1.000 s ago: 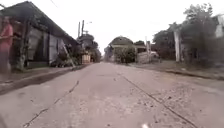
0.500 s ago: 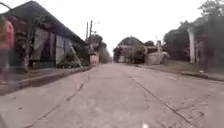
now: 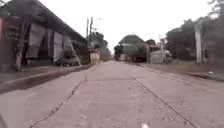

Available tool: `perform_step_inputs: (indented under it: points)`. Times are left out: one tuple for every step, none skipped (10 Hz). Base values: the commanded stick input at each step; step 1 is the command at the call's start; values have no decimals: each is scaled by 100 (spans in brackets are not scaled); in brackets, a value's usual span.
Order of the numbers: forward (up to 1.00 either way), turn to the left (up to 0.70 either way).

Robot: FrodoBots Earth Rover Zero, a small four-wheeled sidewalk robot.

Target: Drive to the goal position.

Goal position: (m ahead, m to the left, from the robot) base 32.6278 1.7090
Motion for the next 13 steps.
perform_step_inputs:
  points:
    - [100, 22]
    - [100, 0]
    - [100, 0]
    - [100, 0]
    - [100, 0]
    - [100, 0]
    - [100, 0]
    - [100, 0]
    - [100, 0]
    - [100, 0]
    - [100, 0]
    - [100, -7]
    - [100, -25]
